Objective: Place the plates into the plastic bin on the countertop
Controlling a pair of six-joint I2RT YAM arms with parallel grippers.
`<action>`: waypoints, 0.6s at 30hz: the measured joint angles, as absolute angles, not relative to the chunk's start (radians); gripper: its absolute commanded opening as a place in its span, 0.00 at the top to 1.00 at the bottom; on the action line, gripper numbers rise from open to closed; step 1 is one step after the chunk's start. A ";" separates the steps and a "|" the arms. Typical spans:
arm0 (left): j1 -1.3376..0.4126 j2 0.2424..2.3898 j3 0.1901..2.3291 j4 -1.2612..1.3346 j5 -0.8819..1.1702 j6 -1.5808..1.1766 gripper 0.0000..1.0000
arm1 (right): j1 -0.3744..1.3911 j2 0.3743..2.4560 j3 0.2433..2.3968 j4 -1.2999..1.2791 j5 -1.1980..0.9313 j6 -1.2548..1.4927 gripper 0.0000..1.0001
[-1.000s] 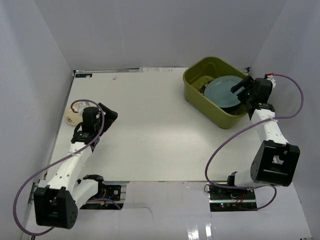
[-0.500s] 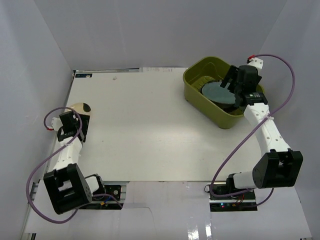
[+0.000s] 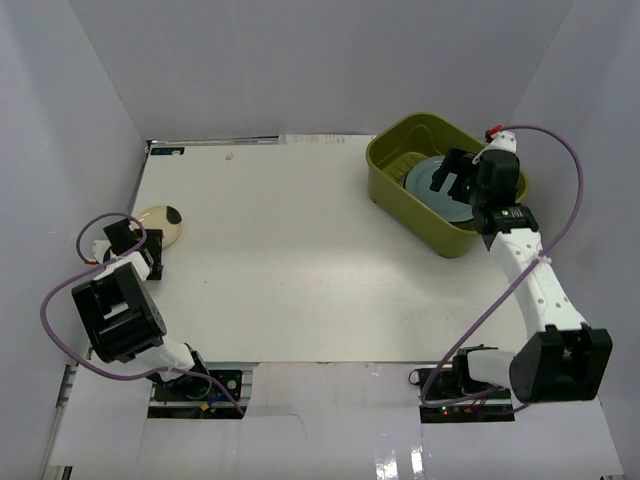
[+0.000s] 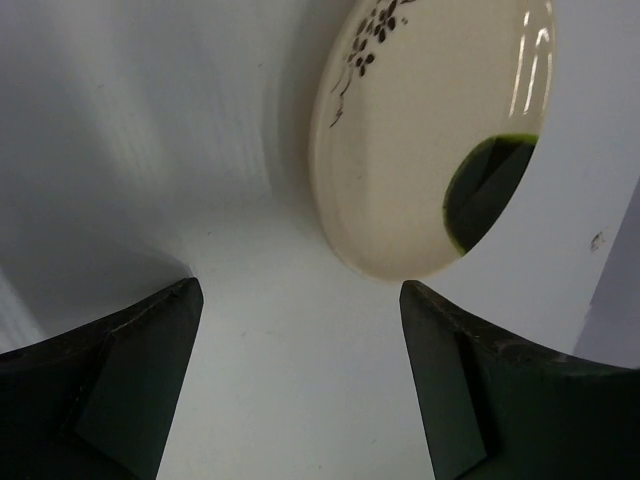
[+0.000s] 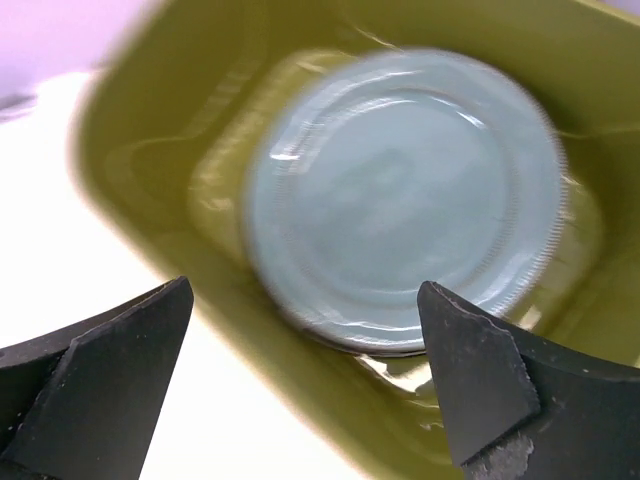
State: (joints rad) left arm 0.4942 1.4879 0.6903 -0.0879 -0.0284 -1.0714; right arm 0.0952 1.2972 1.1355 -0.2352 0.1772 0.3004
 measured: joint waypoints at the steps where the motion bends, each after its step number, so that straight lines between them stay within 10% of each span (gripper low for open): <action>1: 0.495 1.511 0.706 -0.072 -0.024 -1.078 0.10 | 0.101 1.256 1.111 -0.222 0.149 0.304 0.00; 8: 0.496 1.658 0.799 0.035 0.003 -1.110 0.25 | 0.186 0.975 0.960 -0.089 -0.038 0.342 0.05; 12: 0.496 1.703 0.818 0.057 0.006 -1.111 0.52 | 0.207 0.944 0.934 -0.076 -0.086 0.364 0.05; 18: 0.498 1.724 0.832 0.056 0.008 -1.095 0.52 | 0.225 0.947 0.934 -0.076 -0.112 0.385 0.06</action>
State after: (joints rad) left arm 0.4984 1.7245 0.8322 0.0555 0.0082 -1.0946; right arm 0.2253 0.9470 0.9344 -0.0761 -0.1116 0.3851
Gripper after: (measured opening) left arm 0.473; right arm 0.943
